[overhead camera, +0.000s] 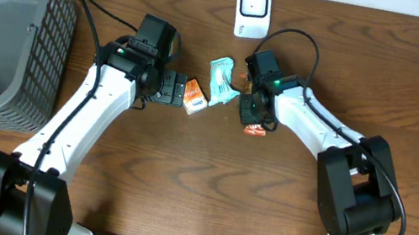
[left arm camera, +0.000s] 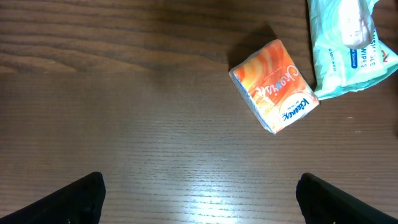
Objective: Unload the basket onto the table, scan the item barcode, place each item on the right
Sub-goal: 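Lift the wafer bar and hold it up to the scanner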
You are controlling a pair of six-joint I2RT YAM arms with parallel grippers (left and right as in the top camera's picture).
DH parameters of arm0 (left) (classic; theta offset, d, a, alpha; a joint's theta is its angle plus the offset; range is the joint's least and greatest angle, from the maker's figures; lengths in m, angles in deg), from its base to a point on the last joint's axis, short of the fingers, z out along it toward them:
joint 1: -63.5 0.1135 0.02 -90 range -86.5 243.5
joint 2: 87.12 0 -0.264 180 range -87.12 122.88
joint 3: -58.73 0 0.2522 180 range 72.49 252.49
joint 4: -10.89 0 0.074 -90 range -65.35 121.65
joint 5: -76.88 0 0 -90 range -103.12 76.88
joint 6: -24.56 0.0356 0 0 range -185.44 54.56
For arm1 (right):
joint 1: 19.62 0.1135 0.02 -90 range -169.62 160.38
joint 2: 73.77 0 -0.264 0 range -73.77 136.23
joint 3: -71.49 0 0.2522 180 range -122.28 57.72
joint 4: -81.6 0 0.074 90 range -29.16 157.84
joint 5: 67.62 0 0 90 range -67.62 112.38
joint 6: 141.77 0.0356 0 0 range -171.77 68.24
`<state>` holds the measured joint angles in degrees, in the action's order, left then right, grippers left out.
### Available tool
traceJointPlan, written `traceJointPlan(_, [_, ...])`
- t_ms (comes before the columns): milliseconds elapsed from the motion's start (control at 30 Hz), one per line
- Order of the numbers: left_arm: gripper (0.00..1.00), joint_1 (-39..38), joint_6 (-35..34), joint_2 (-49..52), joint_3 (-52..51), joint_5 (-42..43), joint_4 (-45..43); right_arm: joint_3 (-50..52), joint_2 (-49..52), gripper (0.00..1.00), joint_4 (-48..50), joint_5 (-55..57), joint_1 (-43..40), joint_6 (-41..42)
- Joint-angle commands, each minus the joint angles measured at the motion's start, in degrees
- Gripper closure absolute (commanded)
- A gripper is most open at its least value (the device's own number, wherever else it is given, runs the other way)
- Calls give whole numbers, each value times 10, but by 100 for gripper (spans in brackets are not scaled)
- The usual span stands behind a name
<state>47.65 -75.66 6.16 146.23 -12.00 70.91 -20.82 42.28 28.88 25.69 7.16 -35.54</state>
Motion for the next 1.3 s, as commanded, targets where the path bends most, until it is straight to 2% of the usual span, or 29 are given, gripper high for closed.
traceJointPlan(0, [2,-1,8,3,2,-7,2,-2,-30,99,-1,39,1,19])
traceJointPlan(600, [2,-1,8,3,2,-7,2,9,-29,99,3,37,3,26])
traceJointPlan(900, [2,-1,8,3,2,-7,2,-57,-53,99,12,68,2,2])
traceJointPlan(1000, [2,-1,8,3,2,-7,2,-76,-60,99,51,89,2,-36])
traceJointPlan(1100, [2,-1,8,3,2,-7,2,-76,-57,99,131,91,2,-83])
traceJointPlan(1267, [2,-1,8,3,2,-7,2,-76,-40,99,252,86,-3,-66])
